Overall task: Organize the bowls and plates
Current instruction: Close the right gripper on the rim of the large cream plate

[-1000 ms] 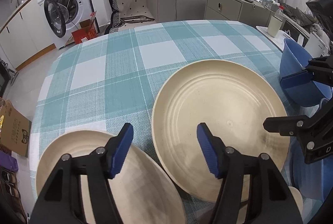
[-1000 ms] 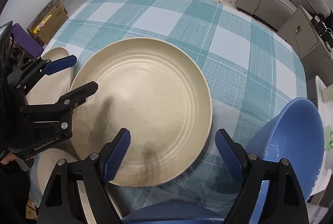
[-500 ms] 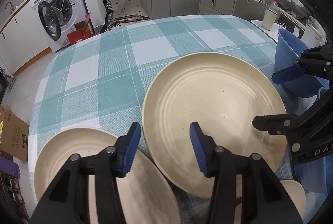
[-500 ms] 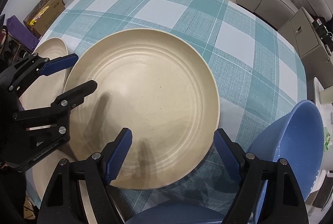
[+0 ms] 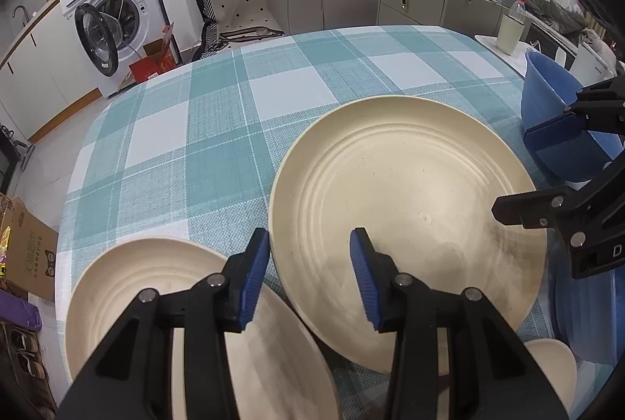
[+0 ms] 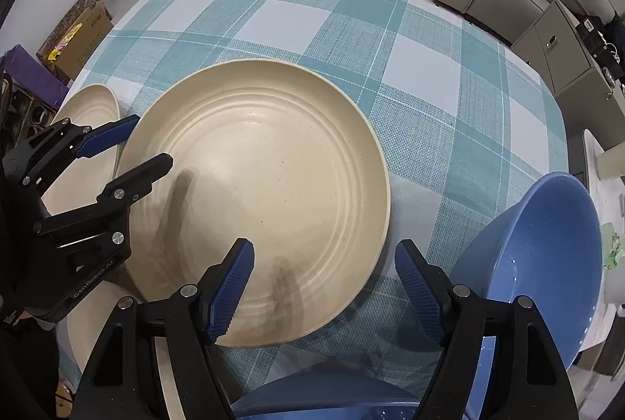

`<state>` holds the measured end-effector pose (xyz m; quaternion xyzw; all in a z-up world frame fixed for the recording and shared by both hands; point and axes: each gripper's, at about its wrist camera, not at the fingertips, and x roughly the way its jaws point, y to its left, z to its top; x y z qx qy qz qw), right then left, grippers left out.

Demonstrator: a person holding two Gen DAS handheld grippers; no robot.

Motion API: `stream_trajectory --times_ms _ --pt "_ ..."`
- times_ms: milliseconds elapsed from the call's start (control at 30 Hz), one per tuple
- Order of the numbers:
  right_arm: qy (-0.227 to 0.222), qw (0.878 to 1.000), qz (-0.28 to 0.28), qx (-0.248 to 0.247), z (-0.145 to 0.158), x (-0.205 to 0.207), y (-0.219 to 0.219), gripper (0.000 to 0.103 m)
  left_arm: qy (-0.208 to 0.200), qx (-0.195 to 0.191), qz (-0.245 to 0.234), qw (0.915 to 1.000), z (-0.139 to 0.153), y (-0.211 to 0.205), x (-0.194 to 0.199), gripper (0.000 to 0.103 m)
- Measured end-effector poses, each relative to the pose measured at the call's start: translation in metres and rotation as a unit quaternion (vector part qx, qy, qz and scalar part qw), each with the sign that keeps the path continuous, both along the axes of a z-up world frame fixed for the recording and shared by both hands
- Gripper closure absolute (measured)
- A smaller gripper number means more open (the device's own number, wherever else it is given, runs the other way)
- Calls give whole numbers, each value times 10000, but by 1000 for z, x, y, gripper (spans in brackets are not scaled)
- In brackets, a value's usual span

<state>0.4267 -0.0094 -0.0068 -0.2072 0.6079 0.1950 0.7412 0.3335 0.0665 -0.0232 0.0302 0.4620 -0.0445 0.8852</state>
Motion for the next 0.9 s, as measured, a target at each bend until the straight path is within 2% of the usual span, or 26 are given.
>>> stream_trajectory --times_ms 300,567,900 --pt "235 9991 -324 124 -2 24 7 26 5 -15 12 10000 0 0 1 61" --pt "112 9991 -277 -308 -14 34 20 26 0 -2 11 10000 0 0 1 61" --pt "136 9981 -78 -593 -25 36 31 25 -2 27 5 10000 0 0 0 61"
